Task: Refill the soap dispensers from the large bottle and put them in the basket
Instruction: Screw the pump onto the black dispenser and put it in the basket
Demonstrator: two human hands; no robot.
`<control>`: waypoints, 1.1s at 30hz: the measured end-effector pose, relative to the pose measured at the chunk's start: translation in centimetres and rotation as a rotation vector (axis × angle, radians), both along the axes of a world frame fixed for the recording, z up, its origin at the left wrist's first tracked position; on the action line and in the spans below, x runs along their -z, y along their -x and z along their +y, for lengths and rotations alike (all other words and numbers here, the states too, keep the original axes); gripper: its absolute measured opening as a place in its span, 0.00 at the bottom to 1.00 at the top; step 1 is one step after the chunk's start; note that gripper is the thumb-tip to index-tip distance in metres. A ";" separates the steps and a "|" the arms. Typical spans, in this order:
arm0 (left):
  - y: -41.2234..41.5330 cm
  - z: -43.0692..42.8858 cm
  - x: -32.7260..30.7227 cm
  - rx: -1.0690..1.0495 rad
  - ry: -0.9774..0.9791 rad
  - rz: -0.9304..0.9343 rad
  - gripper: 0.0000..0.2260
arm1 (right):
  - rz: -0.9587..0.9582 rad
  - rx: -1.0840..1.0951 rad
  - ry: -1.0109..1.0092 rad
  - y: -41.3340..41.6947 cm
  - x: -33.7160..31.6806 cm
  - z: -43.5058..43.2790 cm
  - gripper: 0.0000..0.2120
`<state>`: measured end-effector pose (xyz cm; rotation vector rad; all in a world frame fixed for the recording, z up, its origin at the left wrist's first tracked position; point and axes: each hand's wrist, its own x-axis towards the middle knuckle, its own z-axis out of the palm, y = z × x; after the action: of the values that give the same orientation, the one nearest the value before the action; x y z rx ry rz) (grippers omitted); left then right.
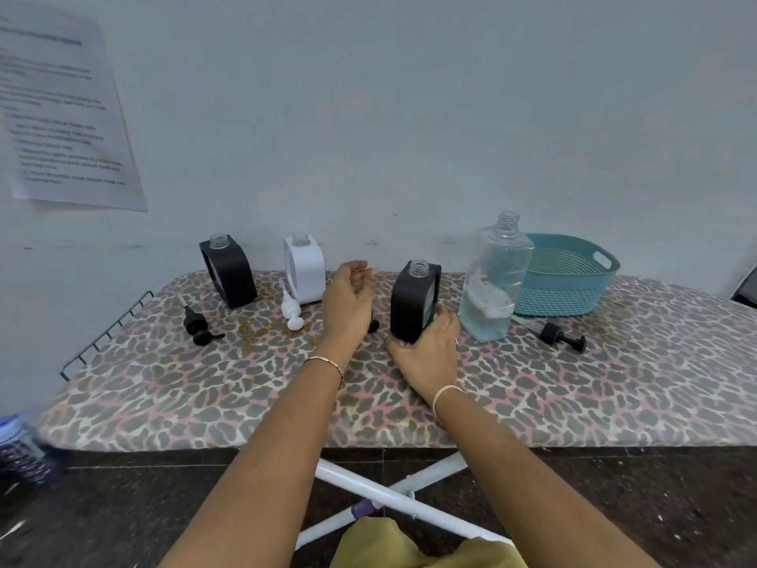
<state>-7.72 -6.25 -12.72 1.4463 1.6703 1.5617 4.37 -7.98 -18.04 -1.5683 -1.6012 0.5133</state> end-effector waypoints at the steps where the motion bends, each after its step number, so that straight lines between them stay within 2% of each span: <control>1: 1.1 0.0 0.2 -0.016 -0.005 0.053 0.12 | -0.007 0.015 0.012 0.4 0.0 0.3 0.46; 4: 3.8 0.3 1.2 0.022 0.058 0.258 0.15 | -0.042 0.071 0.026 1.4 0.0 1.2 0.49; 7: 5.3 0.7 2.2 0.078 0.117 0.456 0.20 | 0.004 0.105 0.022 2.0 0.2 1.6 0.49; 13: 5.1 1.8 2.9 0.190 0.158 0.758 0.29 | 0.060 0.138 -0.033 1.6 0.6 1.5 0.42; 17: 4.7 2.6 2.6 0.248 0.167 1.006 0.28 | 0.063 0.150 -0.042 1.6 0.6 1.6 0.42; 21: 4.9 2.9 2.6 0.268 0.137 1.054 0.20 | 0.066 0.158 -0.032 1.6 0.5 1.7 0.42; 24: 5.1 3.3 3.2 0.255 0.099 1.085 0.19 | 0.068 0.160 -0.034 1.6 0.6 1.7 0.41; 26: 5.1 3.4 3.2 0.190 0.061 1.034 0.19 | 0.064 0.152 -0.034 1.6 0.6 1.7 0.41; 28: 4.9 3.6 2.7 0.119 0.006 0.881 0.18 | 0.057 0.143 -0.028 1.5 0.6 1.7 0.40; 30: 4.3 3.7 1.5 0.079 -0.053 0.626 0.17 | 0.060 0.137 -0.025 1.5 0.5 1.7 0.40; 33: 3.1 4.0 -1.3 0.036 -0.108 0.107 0.17 | 0.053 0.131 -0.021 1.6 0.4 1.7 0.39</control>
<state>-10.84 -2.25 -11.46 1.6319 1.6314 1.6031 2.81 -6.31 -18.48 -1.6184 -1.4493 0.4618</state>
